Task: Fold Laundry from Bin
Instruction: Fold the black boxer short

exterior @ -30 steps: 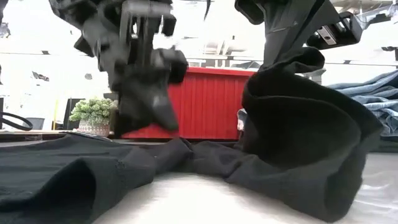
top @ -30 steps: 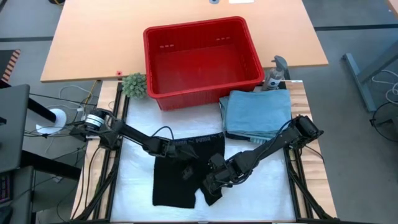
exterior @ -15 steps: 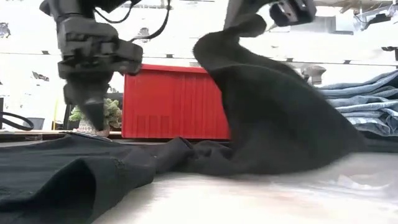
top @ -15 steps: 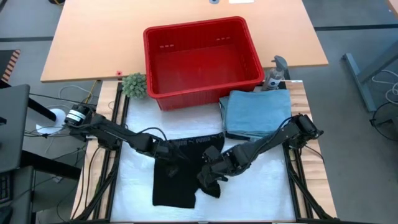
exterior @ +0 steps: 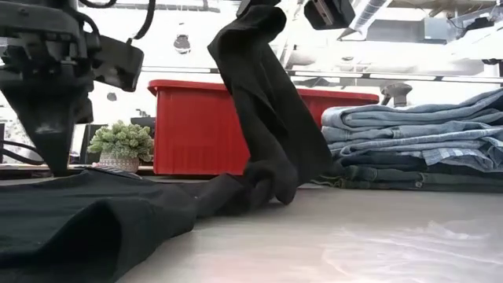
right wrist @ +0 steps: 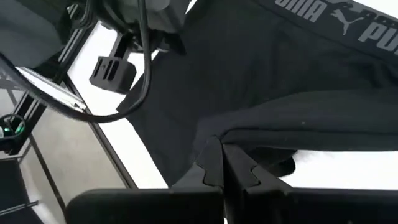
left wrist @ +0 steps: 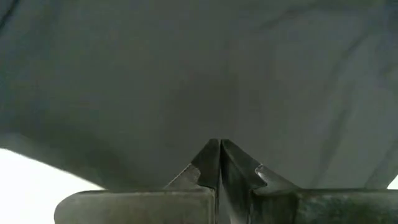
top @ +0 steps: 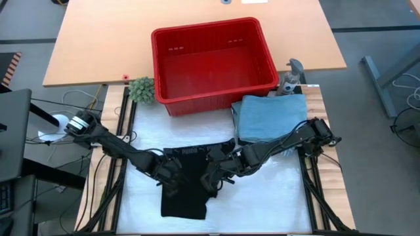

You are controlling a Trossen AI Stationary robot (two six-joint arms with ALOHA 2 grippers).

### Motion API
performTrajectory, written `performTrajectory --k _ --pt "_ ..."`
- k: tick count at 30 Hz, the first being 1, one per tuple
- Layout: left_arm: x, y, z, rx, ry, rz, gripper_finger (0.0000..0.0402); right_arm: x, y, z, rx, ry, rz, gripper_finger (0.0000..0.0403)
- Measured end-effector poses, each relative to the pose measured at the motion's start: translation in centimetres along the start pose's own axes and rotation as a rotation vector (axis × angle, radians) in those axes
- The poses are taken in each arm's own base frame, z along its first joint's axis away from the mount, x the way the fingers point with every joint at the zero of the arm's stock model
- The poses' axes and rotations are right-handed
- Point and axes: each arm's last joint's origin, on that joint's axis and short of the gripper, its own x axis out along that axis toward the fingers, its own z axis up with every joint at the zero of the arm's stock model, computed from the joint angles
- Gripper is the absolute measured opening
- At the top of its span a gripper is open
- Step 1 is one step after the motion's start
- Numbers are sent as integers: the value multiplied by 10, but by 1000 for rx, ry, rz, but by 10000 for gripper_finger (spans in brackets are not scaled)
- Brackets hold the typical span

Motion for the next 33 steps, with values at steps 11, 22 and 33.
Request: performTrajectory --k 11,22,33 --pt "28 -1 3 5 -47 -25 0 0 5 1 -22 4 60 13" --pt "31 3 20 -14 -124 -53 0 -3 22 3 -92 -5 247 13" --pt "4 7 26 -34 14 -161 0 -6 31 6 -207 -20 363 13"
